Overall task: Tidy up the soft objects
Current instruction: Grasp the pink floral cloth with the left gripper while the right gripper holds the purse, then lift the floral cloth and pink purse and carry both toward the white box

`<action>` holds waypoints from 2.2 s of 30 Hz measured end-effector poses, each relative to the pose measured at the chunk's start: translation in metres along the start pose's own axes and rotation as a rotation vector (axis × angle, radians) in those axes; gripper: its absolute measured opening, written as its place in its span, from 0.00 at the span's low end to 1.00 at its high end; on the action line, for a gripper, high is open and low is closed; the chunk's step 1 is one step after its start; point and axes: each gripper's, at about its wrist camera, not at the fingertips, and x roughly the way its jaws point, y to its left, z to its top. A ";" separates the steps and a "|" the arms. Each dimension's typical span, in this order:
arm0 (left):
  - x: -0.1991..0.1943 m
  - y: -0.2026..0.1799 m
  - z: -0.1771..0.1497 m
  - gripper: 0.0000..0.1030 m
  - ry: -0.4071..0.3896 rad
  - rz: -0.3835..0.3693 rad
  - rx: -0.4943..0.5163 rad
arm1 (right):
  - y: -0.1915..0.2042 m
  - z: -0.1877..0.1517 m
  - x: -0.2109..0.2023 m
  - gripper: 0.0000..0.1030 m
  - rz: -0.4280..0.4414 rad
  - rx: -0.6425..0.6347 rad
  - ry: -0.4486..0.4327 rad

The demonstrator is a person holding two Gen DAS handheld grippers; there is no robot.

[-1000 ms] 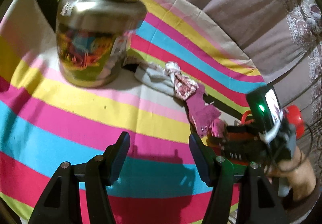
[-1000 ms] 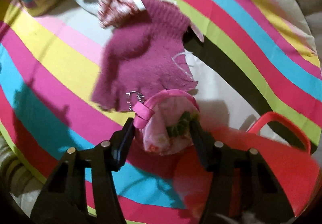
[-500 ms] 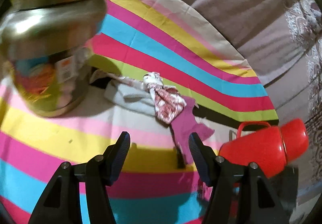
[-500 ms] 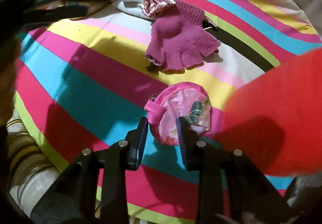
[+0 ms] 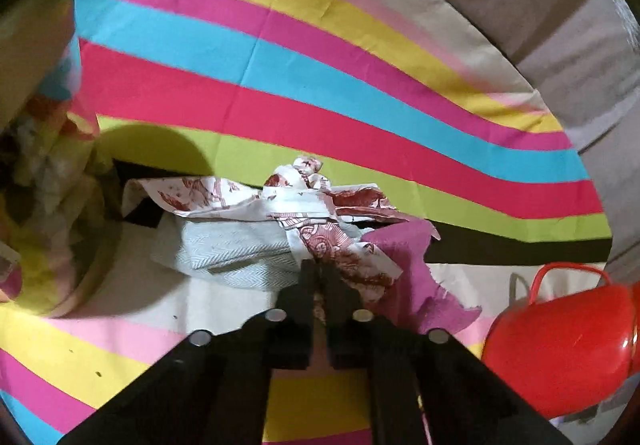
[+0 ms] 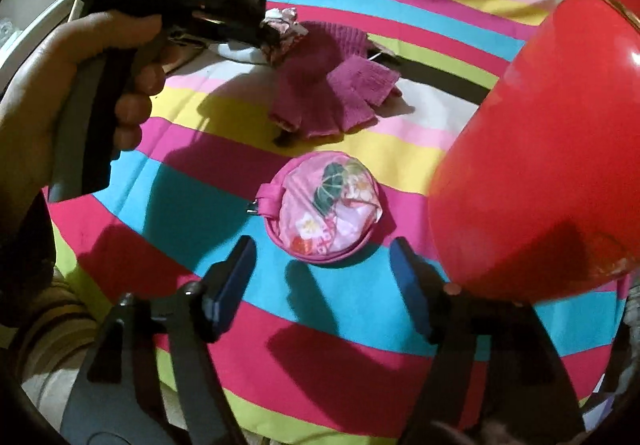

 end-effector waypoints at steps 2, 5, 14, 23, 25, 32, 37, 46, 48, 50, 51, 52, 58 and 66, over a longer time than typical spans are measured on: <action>-0.009 -0.001 -0.002 0.02 -0.016 -0.012 0.013 | 0.003 0.001 -0.002 0.77 0.010 -0.007 -0.022; -0.031 -0.002 -0.006 0.01 -0.050 -0.041 0.024 | 0.008 0.008 0.003 0.84 0.020 -0.018 -0.036; -0.100 0.005 -0.033 0.01 -0.109 -0.127 0.014 | 0.015 0.018 0.027 0.84 -0.026 -0.010 -0.004; -0.125 0.024 -0.088 0.01 -0.086 -0.134 -0.038 | 0.022 0.010 0.033 0.70 -0.023 -0.011 0.019; -0.127 0.027 -0.097 0.01 -0.082 -0.129 -0.040 | 0.024 0.007 0.028 0.70 -0.016 -0.018 0.014; -0.141 0.032 -0.129 0.01 -0.062 -0.127 -0.042 | 0.023 -0.007 -0.014 0.70 -0.040 -0.001 -0.070; -0.161 0.020 -0.142 0.01 -0.089 -0.146 -0.015 | 0.018 -0.024 -0.048 0.70 -0.051 0.037 -0.114; -0.183 -0.035 -0.170 0.01 -0.090 -0.228 0.081 | -0.008 -0.067 -0.095 0.70 -0.086 0.145 -0.145; -0.186 -0.051 -0.177 0.01 -0.084 -0.250 0.106 | -0.015 -0.079 -0.104 0.70 -0.112 0.163 -0.143; -0.190 -0.065 -0.183 0.01 -0.080 -0.270 0.130 | -0.024 -0.090 -0.114 0.70 -0.140 0.185 -0.141; -0.192 -0.072 -0.185 0.01 -0.080 -0.278 0.140 | -0.029 -0.095 -0.119 0.70 -0.154 0.200 -0.141; -0.194 -0.082 -0.189 0.01 -0.077 -0.293 0.156 | -0.035 -0.101 -0.125 0.70 -0.170 0.219 -0.142; -0.196 -0.131 -0.208 0.01 -0.041 -0.362 0.234 | -0.067 -0.132 -0.151 0.70 -0.272 0.284 -0.136; -0.188 -0.198 -0.240 0.01 0.031 -0.435 0.340 | -0.112 -0.170 -0.180 0.70 -0.348 0.384 -0.138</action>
